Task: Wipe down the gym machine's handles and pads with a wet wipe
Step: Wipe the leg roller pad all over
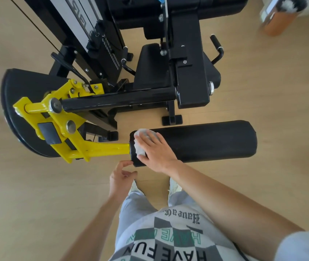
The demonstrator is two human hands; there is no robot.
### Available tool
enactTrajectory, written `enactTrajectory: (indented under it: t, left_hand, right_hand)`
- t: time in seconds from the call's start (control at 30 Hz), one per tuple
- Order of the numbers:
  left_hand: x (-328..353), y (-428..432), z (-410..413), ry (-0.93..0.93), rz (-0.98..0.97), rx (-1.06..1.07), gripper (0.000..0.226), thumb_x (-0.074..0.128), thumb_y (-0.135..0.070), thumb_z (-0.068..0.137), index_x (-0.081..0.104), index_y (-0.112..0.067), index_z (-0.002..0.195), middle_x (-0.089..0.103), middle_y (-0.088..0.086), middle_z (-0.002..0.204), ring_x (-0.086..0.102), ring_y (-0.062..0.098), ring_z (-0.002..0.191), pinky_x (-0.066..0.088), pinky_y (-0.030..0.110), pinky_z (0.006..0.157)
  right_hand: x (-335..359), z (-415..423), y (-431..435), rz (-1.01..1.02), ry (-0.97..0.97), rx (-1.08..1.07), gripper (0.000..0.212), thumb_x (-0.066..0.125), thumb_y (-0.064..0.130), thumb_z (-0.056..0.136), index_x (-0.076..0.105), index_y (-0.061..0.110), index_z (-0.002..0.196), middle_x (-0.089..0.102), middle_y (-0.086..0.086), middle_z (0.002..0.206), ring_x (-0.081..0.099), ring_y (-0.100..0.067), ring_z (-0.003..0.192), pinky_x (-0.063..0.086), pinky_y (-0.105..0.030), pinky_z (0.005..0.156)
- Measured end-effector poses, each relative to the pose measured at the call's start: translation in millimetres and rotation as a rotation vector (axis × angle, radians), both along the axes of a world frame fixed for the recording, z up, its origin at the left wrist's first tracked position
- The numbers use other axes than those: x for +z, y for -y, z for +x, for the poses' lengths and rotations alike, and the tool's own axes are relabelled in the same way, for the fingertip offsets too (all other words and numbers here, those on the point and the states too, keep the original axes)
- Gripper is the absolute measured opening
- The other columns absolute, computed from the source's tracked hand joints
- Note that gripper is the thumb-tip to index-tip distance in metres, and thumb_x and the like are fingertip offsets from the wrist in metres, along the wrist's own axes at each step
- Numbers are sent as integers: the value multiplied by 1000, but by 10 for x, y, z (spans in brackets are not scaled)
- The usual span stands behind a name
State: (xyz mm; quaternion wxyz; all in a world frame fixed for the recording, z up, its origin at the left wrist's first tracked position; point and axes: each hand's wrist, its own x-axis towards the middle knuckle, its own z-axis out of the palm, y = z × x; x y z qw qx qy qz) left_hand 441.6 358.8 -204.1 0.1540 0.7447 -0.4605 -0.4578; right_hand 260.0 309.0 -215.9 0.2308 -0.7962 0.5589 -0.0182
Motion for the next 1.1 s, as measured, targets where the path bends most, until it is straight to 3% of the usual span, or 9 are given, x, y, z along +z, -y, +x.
enactTrajectory:
  t: [0.13,0.2,0.4,0.53,0.67,0.83,0.97,1.1]
  left_hand:
    - [-30,83,-9,37,-42,42,17,77,-16,87,69,-24,100,71,-14,89,66,3,79,43,19,67]
    - [-29,137,-41,84,-60,67,16,78,-26,88,69,-23,100,70,-13,93,66,11,86,43,22,67]
    - [-38,389,-214,146,-214,51,50,79,-37,86,59,-26,130,58,-6,127,56,15,110,51,37,88]
    - [-41,588,-335,136,-206,-22,74,77,-51,81,50,-27,146,55,-2,139,52,21,125,53,47,98]
    - [-16,641,-479,209,-194,-82,72,76,-49,86,49,-24,149,52,3,144,45,27,130,50,50,101]
    - [44,570,-500,265,-205,-99,71,78,-43,87,51,-22,149,53,5,140,46,27,126,50,46,97]
    - [61,461,-463,228,-221,-63,67,81,-36,85,53,-25,145,54,-2,123,52,18,110,47,34,85]
    - [47,344,-419,176,-236,-25,63,82,-28,84,55,-25,142,59,2,125,61,18,102,54,38,87]
  right_hand:
    - [-35,-398,-191,-65,-28,-120,59,19,52,107,19,28,160,24,-4,168,10,-26,158,11,-49,127]
    - [-53,-616,-275,-93,-32,-217,54,21,47,108,29,27,157,32,-4,165,18,-27,156,14,-49,127]
    - [-89,-1250,-432,-131,-71,-422,51,27,39,104,44,24,149,43,-6,158,27,-29,152,21,-49,124]
    - [-96,-1622,-478,-112,-50,-557,56,20,39,103,49,23,149,42,-6,159,26,-27,154,15,-47,126]
    - [-74,-1774,-494,-148,-26,-667,60,19,36,101,56,18,143,50,-9,153,34,-28,150,20,-49,125]
    - [-59,-1431,-413,-169,-3,-593,50,29,32,99,57,18,139,54,-9,145,37,-34,145,23,-57,121]
    - [-28,-964,-304,-157,54,-402,50,34,35,98,56,20,140,56,-9,144,39,-36,144,23,-58,122]
    - [12,-553,-185,-128,33,-252,47,37,43,101,55,22,139,50,-12,146,35,-37,144,24,-58,121]
